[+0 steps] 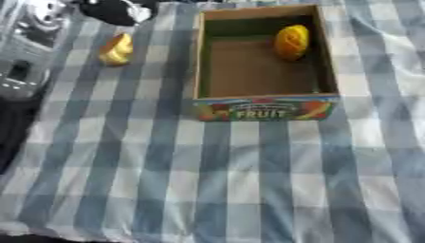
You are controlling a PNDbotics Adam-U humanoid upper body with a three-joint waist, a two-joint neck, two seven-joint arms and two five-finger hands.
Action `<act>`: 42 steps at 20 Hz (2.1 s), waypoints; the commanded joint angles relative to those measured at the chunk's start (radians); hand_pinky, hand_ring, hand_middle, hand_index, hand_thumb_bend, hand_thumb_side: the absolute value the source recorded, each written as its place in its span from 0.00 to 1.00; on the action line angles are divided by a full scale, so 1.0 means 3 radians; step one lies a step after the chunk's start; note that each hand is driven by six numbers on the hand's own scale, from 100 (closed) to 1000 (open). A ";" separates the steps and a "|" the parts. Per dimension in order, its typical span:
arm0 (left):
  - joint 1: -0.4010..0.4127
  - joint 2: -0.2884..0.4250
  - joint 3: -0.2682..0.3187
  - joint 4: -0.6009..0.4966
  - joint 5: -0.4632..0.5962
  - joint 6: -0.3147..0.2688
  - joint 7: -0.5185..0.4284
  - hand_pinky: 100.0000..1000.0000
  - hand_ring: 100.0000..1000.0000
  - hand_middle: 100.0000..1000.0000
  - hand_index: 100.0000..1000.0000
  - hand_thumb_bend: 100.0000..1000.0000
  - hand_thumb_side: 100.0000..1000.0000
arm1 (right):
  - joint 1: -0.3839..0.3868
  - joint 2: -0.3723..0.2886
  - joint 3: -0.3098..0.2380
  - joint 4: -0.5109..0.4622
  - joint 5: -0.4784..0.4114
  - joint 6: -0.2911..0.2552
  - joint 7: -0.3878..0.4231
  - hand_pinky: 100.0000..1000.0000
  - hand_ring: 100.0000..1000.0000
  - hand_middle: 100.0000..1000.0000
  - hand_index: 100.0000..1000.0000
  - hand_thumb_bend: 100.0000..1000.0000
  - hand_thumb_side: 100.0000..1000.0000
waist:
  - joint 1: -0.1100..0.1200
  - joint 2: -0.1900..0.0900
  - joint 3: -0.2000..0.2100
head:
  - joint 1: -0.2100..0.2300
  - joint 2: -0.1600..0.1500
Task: Pick up objects on the table and place them in the box.
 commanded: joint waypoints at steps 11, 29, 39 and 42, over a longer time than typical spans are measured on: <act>0.0111 0.0477 0.0184 0.1066 0.0462 0.0126 -0.0220 0.86 0.89 0.83 0.95 0.64 0.08 | -0.0020 -0.0151 -0.0026 -0.0068 0.0060 0.0006 -0.0012 0.76 0.86 0.67 0.73 0.00 0.61 | -0.0036 0.0044 -0.0021 | -0.0030 -0.0033; -0.0226 0.0081 0.0153 0.1934 0.0614 0.0022 0.0111 0.83 0.87 0.85 0.93 0.38 0.00 | -0.0159 -0.0107 0.0045 -0.0068 -0.0003 0.0027 0.0101 0.76 0.87 0.67 0.73 0.00 0.61 | 0.0029 0.0242 -0.0223 | 0.0160 -0.0209; -0.0270 0.0004 0.0159 0.2127 0.0520 0.0123 0.0172 0.78 0.81 0.78 0.87 0.18 0.00 | -0.0179 -0.0086 0.0061 -0.0068 -0.0028 0.0046 0.0128 0.76 0.87 0.67 0.73 0.00 0.61 | 0.0048 0.0278 -0.0274 | 0.0225 -0.0236; -0.0270 -0.0008 0.0150 0.2142 0.0497 0.0147 0.0211 0.74 0.75 0.72 0.80 0.01 0.00 | -0.0174 -0.0080 0.0062 -0.0068 -0.0034 0.0055 0.0120 0.76 0.87 0.67 0.73 0.00 0.61 | 0.0044 0.0271 -0.0273 | 0.0231 -0.0228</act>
